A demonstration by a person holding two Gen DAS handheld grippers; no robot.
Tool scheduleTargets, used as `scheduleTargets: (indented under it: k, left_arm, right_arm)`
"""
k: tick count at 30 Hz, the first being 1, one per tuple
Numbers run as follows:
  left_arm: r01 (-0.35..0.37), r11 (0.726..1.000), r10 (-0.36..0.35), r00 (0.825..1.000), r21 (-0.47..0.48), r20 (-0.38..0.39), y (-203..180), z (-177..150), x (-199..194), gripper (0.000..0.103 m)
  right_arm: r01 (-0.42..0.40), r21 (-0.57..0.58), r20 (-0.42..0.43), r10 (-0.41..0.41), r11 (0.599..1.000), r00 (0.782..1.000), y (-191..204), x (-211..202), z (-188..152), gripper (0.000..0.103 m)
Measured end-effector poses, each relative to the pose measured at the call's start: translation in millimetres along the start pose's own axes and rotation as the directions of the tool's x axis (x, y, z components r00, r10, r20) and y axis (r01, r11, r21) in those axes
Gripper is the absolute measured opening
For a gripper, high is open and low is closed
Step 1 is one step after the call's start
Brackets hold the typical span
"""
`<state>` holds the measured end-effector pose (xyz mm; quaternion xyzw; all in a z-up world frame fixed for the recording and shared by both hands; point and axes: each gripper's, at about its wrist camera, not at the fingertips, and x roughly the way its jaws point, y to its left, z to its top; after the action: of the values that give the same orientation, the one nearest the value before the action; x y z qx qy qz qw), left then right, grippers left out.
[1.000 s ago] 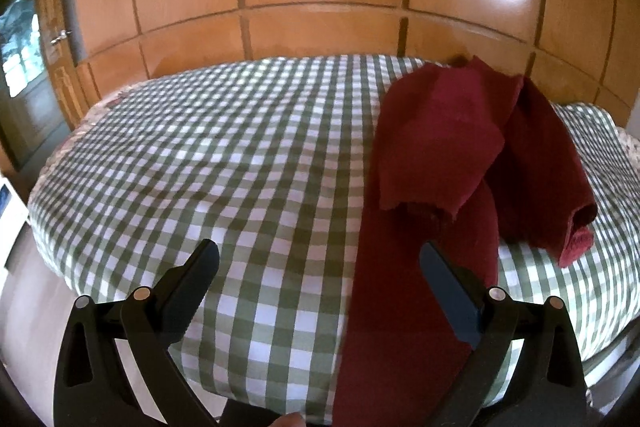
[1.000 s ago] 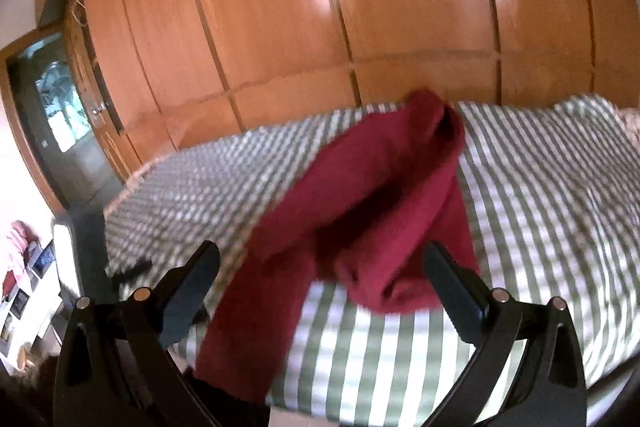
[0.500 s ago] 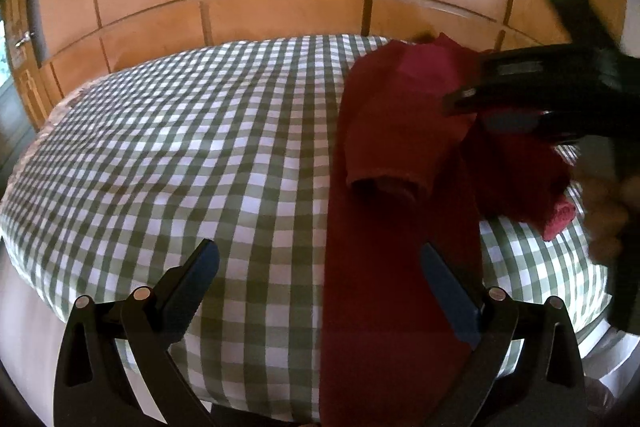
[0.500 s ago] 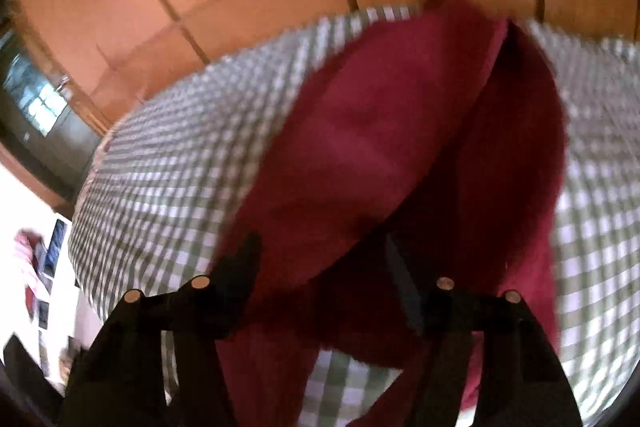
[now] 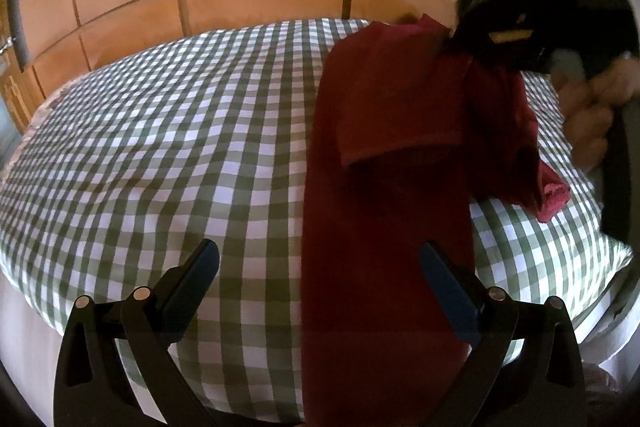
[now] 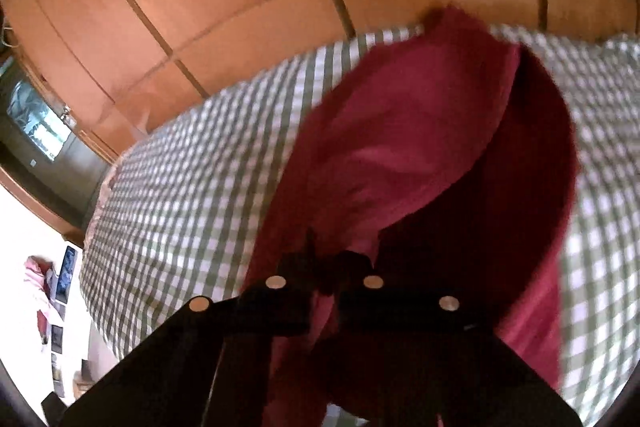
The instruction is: Fold small clothes
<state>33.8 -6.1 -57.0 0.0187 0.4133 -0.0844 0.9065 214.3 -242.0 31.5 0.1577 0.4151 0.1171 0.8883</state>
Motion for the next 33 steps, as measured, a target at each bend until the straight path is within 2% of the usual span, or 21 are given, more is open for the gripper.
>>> scheduleTargets:
  k: [5,8,10,11,12,15,17,19,20,22,23,24,25,26,28,29,31,33]
  left_arm:
    - [0.009,0.999,-0.008,1.000,0.033,-0.025,-7,-1,6,0.099]
    - [0.014,0.999,-0.011,0.999,0.049,-0.048,-12,-2,12,0.096]
    - [0.015,0.998,-0.010,0.997,0.066,-0.072,-16,-3,17,0.081]
    - [0.018,0.997,-0.011,0.996,0.074,-0.089,-18,-4,21,0.077]
    - [0.028,0.996,-0.019,0.994,0.080,-0.107,-20,-5,24,0.071]
    - [0.043,0.994,-0.030,0.992,0.098,-0.123,-24,-7,28,0.060]
    - [0.061,0.992,-0.047,0.991,0.111,-0.125,-27,-7,30,0.043]
    - [0.059,0.991,-0.044,0.992,0.122,-0.121,-27,-4,30,0.013]
    - [0.068,0.991,-0.054,0.991,0.117,-0.123,-25,-2,31,0.009]
    - [0.089,0.991,-0.076,0.989,0.098,-0.126,-19,5,32,0.008]
    - [0.087,0.993,-0.077,0.990,0.084,-0.119,-14,9,31,0.008]
    - [0.074,0.995,-0.068,0.993,0.063,-0.101,-4,17,30,0.007]
    - [0.049,0.998,-0.045,0.996,0.048,-0.079,6,26,29,0.007]
    - [0.023,0.999,-0.021,0.998,0.035,-0.060,16,33,27,0.007]
    - [-0.051,0.999,0.051,0.999,-0.011,-0.011,45,56,25,0.007]
    - [-0.097,0.995,0.097,0.995,-0.039,0.014,61,70,23,0.007]
    - [-0.180,0.974,0.190,0.980,-0.136,0.059,99,101,21,0.007]
    - [-0.250,0.938,0.275,0.958,-0.238,0.078,131,128,19,0.008]
  right_arm:
    - [0.071,-0.040,0.139,-0.064,0.997,0.988,-23,-48,30,0.007]
    - [0.178,-0.027,0.209,-0.169,0.984,0.963,-55,-70,50,0.007]
    - [0.267,0.011,0.234,-0.262,0.964,0.936,-87,-79,64,0.007]
    - [0.296,0.028,0.239,-0.294,0.955,0.925,-99,-83,68,0.007]
    - [0.344,0.050,0.245,-0.345,0.938,0.906,-117,-85,74,0.007]
    - [0.453,0.133,0.223,-0.472,0.881,0.853,-168,-85,87,0.007]
    - [0.502,0.173,0.205,-0.529,0.848,0.823,-193,-83,92,0.007]
    - [0.537,0.216,0.174,-0.574,0.815,0.800,-219,-80,96,0.007]
    - [0.542,0.241,0.157,-0.583,0.805,0.797,-233,-77,96,0.007]
    - [0.521,0.275,0.133,-0.568,0.808,0.812,-251,-77,95,0.008]
    - [0.517,0.299,0.126,-0.570,0.802,0.812,-260,-78,93,0.009]
    - [0.513,0.310,0.124,-0.569,0.800,0.813,-262,-80,90,0.015]
    - [0.507,0.318,0.126,-0.566,0.801,0.815,-265,-84,86,0.025]
    - [0.504,0.322,0.128,-0.564,0.802,0.816,-267,-85,85,0.031]
    - [0.490,0.323,0.142,-0.553,0.810,0.821,-264,-93,75,0.063]
    - [0.482,0.313,0.168,-0.547,0.818,0.820,-260,-100,67,0.070]
    - [0.480,0.293,0.179,-0.540,0.827,0.822,-260,-108,58,0.074]
    - [0.450,0.277,0.170,-0.505,0.849,0.846,-254,-115,42,0.075]
